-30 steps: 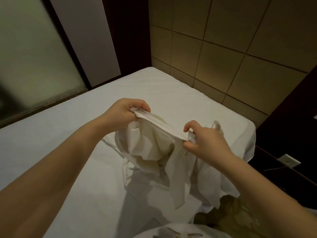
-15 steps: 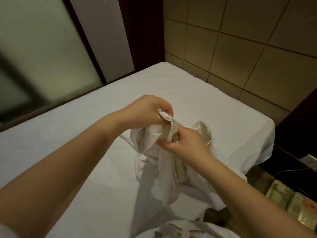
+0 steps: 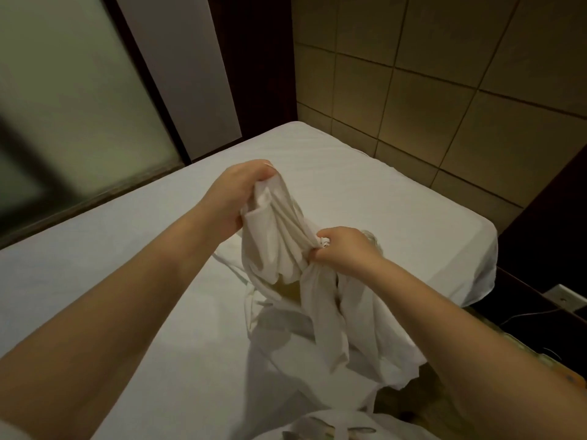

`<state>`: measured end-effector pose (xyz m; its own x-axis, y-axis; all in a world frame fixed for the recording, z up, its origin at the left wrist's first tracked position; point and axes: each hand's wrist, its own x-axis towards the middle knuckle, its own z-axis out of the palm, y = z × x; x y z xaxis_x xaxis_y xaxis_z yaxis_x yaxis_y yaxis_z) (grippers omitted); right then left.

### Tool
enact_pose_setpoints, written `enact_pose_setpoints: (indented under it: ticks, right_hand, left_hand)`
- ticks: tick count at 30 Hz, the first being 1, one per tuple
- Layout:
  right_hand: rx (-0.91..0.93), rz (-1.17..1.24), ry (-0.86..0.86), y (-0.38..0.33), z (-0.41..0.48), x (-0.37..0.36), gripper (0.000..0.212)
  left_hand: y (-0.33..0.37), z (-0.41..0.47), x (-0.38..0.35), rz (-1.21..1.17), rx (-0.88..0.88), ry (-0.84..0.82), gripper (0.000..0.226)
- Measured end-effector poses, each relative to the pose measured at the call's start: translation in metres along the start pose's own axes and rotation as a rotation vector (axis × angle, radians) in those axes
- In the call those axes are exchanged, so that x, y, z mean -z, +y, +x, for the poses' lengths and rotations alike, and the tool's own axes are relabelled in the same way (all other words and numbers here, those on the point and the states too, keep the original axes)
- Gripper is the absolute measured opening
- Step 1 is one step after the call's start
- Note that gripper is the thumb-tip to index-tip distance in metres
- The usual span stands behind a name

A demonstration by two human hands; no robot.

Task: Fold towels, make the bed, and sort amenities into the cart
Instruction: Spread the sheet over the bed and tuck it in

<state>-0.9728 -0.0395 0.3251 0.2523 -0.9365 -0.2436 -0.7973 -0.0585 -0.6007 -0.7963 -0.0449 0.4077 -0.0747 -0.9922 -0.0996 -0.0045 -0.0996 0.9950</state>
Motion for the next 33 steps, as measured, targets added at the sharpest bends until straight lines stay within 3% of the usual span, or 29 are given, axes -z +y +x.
enact_pose_setpoints:
  ticks: [5, 7, 9, 10, 11, 13, 14, 15, 17, 20, 24, 27, 29, 31, 33]
  right_hand:
    - [0.051, -0.003, 0.141, 0.006, -0.001, 0.021, 0.026]
    - [0.098, -0.044, 0.155, 0.002, -0.005, 0.031, 0.028]
    - [0.124, -0.111, 0.136, -0.001, -0.010, 0.039, 0.028]
    - [0.125, -0.150, 0.127, -0.001, -0.011, 0.042, 0.028]
    - [0.118, -0.191, 0.122, 0.000, -0.012, 0.046, 0.027]
    - [0.103, -0.258, 0.101, -0.002, -0.015, 0.052, 0.027]
    - [0.099, -0.277, 0.074, -0.006, -0.016, 0.055, 0.026]
    - [0.093, -0.290, 0.036, -0.009, -0.018, 0.058, 0.023]
    - [0.076, -0.298, -0.025, -0.015, -0.020, 0.064, 0.022]
    - [0.047, -0.216, -0.018, -0.009, -0.021, 0.073, 0.024]
    - [0.098, -0.115, -0.020, 0.017, -0.012, 0.084, 0.023]
    - [0.062, -0.078, -0.083, 0.042, -0.007, 0.097, 0.069]
    - [0.009, -0.232, -0.144, 0.062, -0.007, 0.108, 0.077]
    - [-0.046, -0.526, -0.199, 0.081, -0.004, 0.126, 0.060]
    - [-0.043, -0.650, -0.106, 0.096, -0.002, 0.151, 0.021]
  left_hand:
    - [-0.018, 0.006, 0.015, -0.500, 0.224, 0.178, 0.018]
    - [-0.021, 0.010, 0.015, -0.690, 0.278, 0.097, 0.016]
    - [-0.020, 0.014, 0.009, -0.677, 0.306, -0.023, 0.024]
    - [-0.018, 0.016, 0.003, -0.481, 0.294, -0.058, 0.028]
    - [-0.017, 0.016, -0.004, -0.117, 0.229, -0.078, 0.027]
    - [-0.016, 0.015, -0.021, 0.788, 0.003, -0.147, 0.019]
    - [-0.018, 0.013, -0.031, 1.149, -0.109, -0.234, 0.040]
    - [-0.023, 0.010, -0.040, 1.388, -0.183, -0.324, 0.060]
    - [-0.028, 0.010, -0.056, 1.539, -0.309, -0.389, 0.065]
    - [-0.034, 0.020, -0.064, 1.431, -0.369, -0.368, 0.036]
    - [-0.045, 0.031, -0.071, 0.936, -0.182, -0.465, 0.010]
    - [-0.059, 0.047, -0.070, 0.809, -0.033, -0.437, 0.013]
    - [-0.065, 0.063, -0.061, 0.836, -0.042, -0.308, 0.007]
    - [-0.063, 0.078, -0.044, 0.901, -0.071, -0.127, 0.007]
    - [-0.051, 0.092, -0.025, 0.899, -0.075, 0.027, 0.011]
